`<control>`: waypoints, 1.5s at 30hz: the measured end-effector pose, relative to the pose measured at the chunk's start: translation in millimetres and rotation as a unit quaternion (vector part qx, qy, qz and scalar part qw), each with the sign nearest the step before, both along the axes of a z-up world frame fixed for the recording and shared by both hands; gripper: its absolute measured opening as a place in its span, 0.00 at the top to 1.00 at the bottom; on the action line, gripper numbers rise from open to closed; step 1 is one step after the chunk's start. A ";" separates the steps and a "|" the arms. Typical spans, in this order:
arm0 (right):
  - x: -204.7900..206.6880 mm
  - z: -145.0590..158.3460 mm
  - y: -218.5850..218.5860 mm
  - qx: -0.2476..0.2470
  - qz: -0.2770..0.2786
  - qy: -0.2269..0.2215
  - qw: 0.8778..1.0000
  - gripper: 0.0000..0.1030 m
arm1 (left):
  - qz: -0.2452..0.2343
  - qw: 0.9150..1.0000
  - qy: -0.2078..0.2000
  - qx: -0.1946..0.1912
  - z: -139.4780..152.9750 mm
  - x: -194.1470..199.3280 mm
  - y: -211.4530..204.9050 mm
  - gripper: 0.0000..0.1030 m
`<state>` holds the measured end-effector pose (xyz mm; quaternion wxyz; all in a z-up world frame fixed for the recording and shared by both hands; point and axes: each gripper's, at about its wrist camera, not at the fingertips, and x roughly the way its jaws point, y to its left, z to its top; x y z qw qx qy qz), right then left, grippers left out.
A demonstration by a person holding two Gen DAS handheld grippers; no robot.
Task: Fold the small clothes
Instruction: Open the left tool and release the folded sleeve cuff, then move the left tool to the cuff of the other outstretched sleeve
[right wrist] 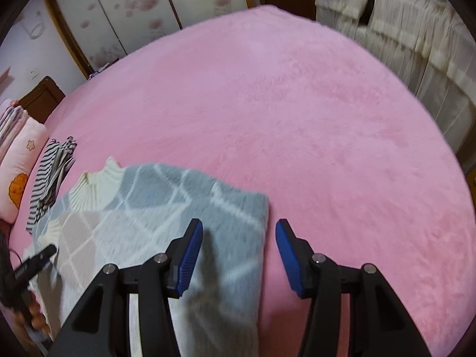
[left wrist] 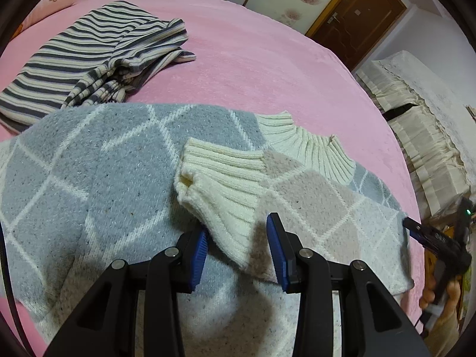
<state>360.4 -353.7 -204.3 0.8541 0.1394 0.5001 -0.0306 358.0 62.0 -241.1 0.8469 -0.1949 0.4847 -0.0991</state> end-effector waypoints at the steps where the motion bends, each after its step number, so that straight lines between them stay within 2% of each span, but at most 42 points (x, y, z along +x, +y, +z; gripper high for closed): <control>1: 3.0 -4.0 -1.7 0.007 0.000 0.006 1.000 0.50 | -0.002 1.000 -0.001 0.000 -0.8 0.1 0.0 0.65; 3: 6.2 -10.9 -7.9 0.032 0.003 0.011 0.999 0.54 | -0.002 1.000 -0.002 -0.001 -2.5 1.0 -0.1 0.65; 4: 5.7 -12.2 -12.0 0.046 0.004 0.007 0.999 0.71 | -0.001 1.000 -0.002 -0.002 -3.2 1.1 -0.1 0.65; 5: 4.9 -11.2 -14.2 0.046 0.004 0.003 0.999 0.81 | 0.000 1.000 -0.003 -0.002 -3.8 1.0 -0.4 0.65; 6: 2.2 -7.7 -16.3 0.034 0.002 -0.007 0.999 0.85 | 0.002 1.000 -0.004 -0.001 -3.9 0.5 -0.7 0.65; 9: -5.3 -1.3 -10.6 -0.015 0.005 -0.027 1.000 0.87 | 0.008 1.000 -0.009 0.010 -5.8 0.1 -2.3 0.65; 12: -5.7 -11.4 -2.6 -0.059 0.001 -0.017 0.998 0.87 | 0.013 1.000 -0.008 0.019 -9.6 0.6 -4.2 0.65; 16: -4.5 -19.9 4.7 -0.079 -0.005 -0.010 0.997 0.85 | 0.013 1.000 -0.008 0.027 -9.9 -0.7 -5.2 0.65; 17: -5.5 -17.5 5.2 -0.086 -0.006 -0.009 0.996 0.83 | 0.012 0.999 -0.007 0.031 -8.4 -0.9 -6.1 0.65; 21: -21.3 6.2 11.1 -0.093 -0.014 -0.023 0.995 0.67 | 0.009 0.998 -0.012 0.058 4.0 -6.3 -8.7 0.65; 23: -31.6 18.1 15.3 -0.093 -0.016 -0.037 0.995 0.64 | 0.009 0.997 -0.019 0.076 13.6 -12.5 -10.0 0.65; 24: -40.4 26.5 18.6 -0.090 -0.015 -0.047 0.995 0.64 | 0.009 0.997 -0.021 0.080 17.9 -15.7 -10.2 0.62; 26: -52.5 38.1 24.6 -0.090 -0.010 -0.060 0.994 0.63 | 0.012 0.996 -0.025 0.088 28.8 -25.1 -9.9 0.49; 27: -61.0 44.4 29.2 -0.091 -0.006 -0.065 0.994 0.63 | 0.015 0.995 -0.030 0.092 34.5 -29.9 -10.0 0.39; 29: -72.2 52.7 36.9 -0.088 0.001 -0.070 0.994 0.61 | 0.017 0.994 -0.047 0.102 48.8 -41.1 -10.1 0.31; 34: -101.0 70.9 53.6 -0.080 0.010 -0.081 0.993 0.61 | 0.000 0.991 -0.070 0.118 82.1 -63.6 -16.5 0.27; 39: -131.9 93.0 70.9 -0.071 0.019 -0.101 0.992 0.61 | -0.011 0.989 -0.083 0.119 109.0 -90.3 -20.3 0.23; 45: -161.2 110.0 88.5 -0.073 0.028 -0.102 0.992 0.61 | -0.025 0.988 -0.097 0.122 134.1 -130.1 -25.9 0.18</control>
